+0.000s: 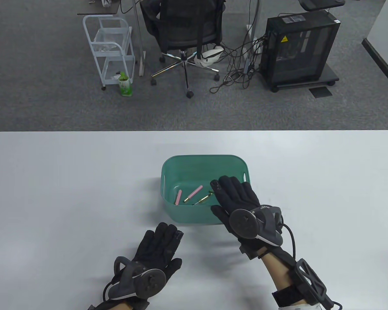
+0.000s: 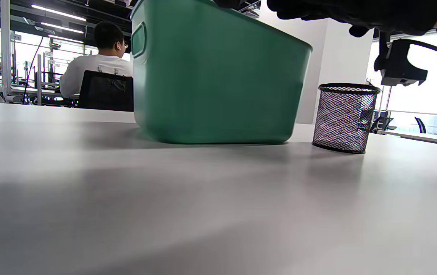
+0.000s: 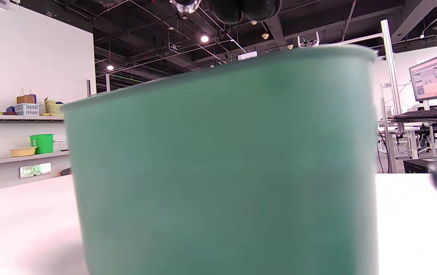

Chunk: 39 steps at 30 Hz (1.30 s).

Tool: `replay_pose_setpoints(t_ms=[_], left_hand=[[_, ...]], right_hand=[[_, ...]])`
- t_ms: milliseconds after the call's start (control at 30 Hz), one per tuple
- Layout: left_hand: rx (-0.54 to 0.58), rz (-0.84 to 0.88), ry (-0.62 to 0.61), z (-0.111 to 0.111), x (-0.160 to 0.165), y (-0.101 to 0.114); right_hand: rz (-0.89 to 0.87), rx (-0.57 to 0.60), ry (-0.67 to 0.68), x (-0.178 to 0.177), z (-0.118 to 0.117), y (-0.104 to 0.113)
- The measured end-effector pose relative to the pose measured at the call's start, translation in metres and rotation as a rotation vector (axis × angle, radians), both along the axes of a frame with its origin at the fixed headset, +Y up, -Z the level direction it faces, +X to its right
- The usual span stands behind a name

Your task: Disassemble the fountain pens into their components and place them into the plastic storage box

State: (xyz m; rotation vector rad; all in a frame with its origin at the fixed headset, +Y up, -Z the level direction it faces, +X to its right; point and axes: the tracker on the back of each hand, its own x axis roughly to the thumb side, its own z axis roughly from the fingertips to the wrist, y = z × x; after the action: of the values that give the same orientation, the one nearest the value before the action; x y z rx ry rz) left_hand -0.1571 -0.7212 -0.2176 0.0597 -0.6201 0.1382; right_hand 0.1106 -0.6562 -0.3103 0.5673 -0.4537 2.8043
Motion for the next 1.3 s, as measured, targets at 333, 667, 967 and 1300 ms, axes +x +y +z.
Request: replay_pose_setpoints(t_ms=[333,667,967,1300], left_hand=[[-0.002,0.009,0.001,-0.001,-0.001,0.0],[-0.002,-0.003,-0.006,-0.001,-0.001,-0.001],[0.005,-0.006,-0.025,0.0,0.001,-0.002],[-0.004,-0.013,-0.018,0.0,0.002,-0.002]], right_hand=[[-0.01,-0.002,0.041,0.009,0.039,-0.011],[0.051,-0.014,0.09,0.008,0.075,-0.036],[0.091,-0.017,0.099,0.002,0.091,-0.054],[0.111,-0.018,0.103,0.0,0.094,-0.071]])
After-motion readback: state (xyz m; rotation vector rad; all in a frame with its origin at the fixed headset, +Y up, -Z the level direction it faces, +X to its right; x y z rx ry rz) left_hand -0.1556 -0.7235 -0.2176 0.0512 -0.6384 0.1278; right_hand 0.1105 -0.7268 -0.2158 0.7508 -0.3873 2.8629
